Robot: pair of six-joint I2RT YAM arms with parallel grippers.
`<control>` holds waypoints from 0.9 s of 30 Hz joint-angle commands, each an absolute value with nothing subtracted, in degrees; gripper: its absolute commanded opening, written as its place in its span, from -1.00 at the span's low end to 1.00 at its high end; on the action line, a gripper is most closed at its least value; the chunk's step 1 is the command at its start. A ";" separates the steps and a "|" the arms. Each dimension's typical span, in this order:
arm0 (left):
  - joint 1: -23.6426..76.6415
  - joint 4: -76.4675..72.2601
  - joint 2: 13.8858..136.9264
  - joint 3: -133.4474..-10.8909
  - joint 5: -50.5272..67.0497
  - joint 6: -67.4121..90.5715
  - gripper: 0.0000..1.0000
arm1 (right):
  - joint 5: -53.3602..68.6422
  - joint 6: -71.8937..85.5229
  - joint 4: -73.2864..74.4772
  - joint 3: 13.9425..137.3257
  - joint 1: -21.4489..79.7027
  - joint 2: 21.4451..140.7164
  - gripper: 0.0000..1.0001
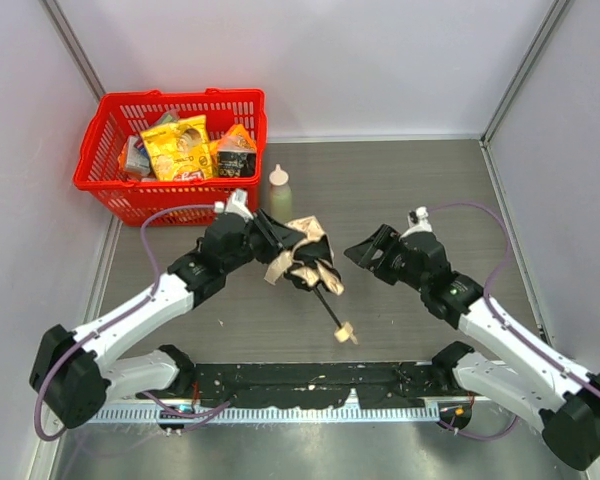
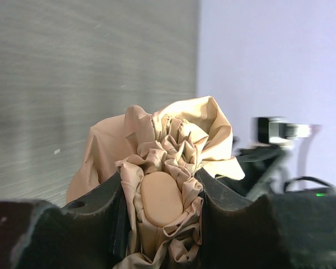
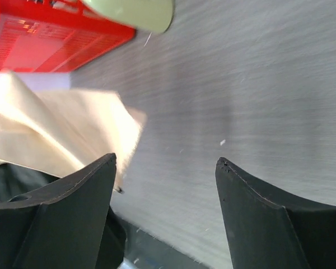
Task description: Put away the umbrella
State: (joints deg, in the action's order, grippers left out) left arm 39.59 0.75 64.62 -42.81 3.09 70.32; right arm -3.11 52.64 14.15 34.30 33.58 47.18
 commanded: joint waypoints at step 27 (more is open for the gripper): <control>35.60 -36.74 70.93 -51.33 11.07 88.15 -1.00 | 1.32 119.16 -44.38 18.46 48.07 67.06 0.62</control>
State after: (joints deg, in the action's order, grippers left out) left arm 35.88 -27.99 71.05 -48.01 11.70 85.41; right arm 5.85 111.53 -39.53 19.51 46.83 66.63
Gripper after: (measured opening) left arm 0.373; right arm 0.809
